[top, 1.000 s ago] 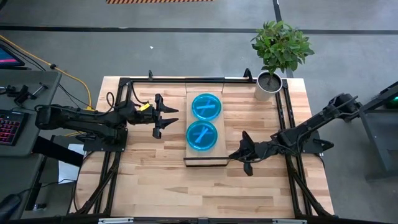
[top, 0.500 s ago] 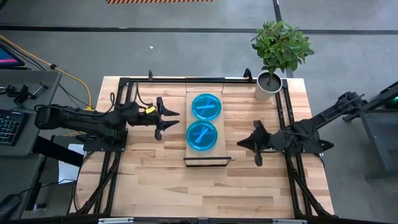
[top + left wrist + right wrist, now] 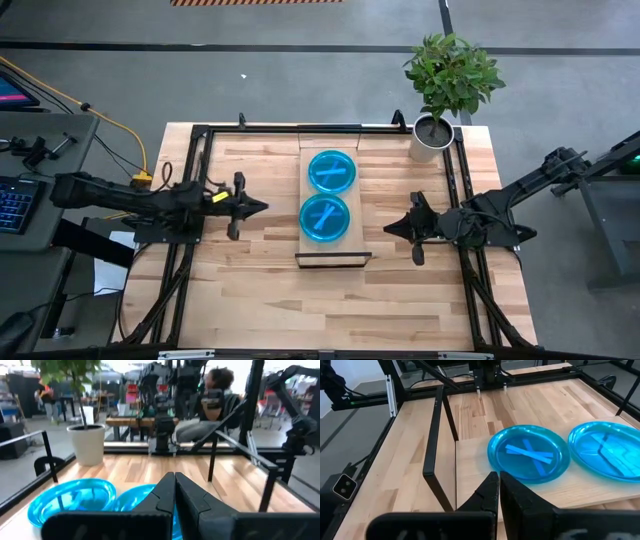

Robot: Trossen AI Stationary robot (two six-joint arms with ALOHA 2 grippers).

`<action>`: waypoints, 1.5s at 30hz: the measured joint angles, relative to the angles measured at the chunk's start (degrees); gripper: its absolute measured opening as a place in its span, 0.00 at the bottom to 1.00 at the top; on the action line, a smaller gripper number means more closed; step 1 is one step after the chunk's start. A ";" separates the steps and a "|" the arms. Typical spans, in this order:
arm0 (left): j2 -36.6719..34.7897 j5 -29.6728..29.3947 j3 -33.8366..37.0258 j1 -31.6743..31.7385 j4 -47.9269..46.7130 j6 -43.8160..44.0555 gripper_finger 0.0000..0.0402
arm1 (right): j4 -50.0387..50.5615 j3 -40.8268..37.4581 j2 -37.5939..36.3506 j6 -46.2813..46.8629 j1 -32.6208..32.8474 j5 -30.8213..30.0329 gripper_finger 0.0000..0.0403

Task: Place and stack plates onto a shelf
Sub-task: Return to Home Position

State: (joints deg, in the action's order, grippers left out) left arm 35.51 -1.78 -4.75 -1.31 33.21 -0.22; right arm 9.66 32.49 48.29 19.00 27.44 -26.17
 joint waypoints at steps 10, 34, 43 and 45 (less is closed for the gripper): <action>-10.24 1.09 4.06 -0.74 -8.42 0.07 0.00 | 5.32 -0.20 -1.14 0.13 0.00 -0.21 0.00; -10.56 1.09 4.06 -1.52 -9.01 3.07 0.00 | -20.97 -25.70 -22.95 -13.05 -20.29 24.40 0.00; -10.56 1.09 4.06 -1.52 -9.03 3.07 0.00 | -23.20 -29.85 -24.41 -13.02 -22.02 28.34 0.00; -10.56 1.09 4.06 -1.52 -9.15 3.05 0.00 | -24.73 -31.77 -24.39 -13.00 -21.90 28.36 0.00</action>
State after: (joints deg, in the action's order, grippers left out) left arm 24.95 -0.69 -0.69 -2.83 24.07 2.83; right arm -15.07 0.72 23.90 6.00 5.54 2.19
